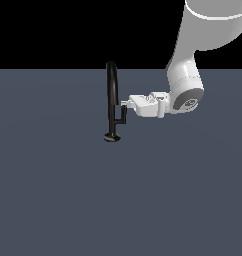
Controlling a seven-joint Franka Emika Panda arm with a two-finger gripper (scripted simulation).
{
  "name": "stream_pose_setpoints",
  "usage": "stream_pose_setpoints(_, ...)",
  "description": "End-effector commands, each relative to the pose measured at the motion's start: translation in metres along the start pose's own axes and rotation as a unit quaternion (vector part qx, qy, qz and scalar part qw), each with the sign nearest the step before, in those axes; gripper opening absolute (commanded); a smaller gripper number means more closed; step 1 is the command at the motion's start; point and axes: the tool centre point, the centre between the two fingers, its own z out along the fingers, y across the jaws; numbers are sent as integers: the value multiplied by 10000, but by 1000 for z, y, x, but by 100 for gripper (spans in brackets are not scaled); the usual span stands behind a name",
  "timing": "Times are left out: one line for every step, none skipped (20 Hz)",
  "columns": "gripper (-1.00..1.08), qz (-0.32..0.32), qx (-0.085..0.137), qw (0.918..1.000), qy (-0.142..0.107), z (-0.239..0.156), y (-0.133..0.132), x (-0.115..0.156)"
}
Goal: Turn on the faucet by rotating a designated handle.
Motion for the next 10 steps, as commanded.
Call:
stream_pose_setpoints(-100,12,-25,10000,-13,0,5,-1)
stream_pose_setpoints(-100,-2,-3,10000,-1,0,1,-1)
stream_pose_setpoints(-100,-2,-3,10000,-1,0,4,0)
stream_pose_setpoints(-100,-2,-3,10000,-1,0,7,1)
stream_pose_setpoints(-100,-1,-6,10000,-3,0,9,2)
stream_pose_setpoints(-100,-1,-6,10000,-3,0,12,3)
stream_pose_setpoints(-100,0,-8,10000,-4,0,14,4)
stream_pose_setpoints(-100,0,-8,10000,-4,0,17,5)
stream_pose_setpoints(-100,1,-9,10000,-5,0,19,6)
stream_pose_setpoints(-100,1,-9,10000,-5,0,22,7)
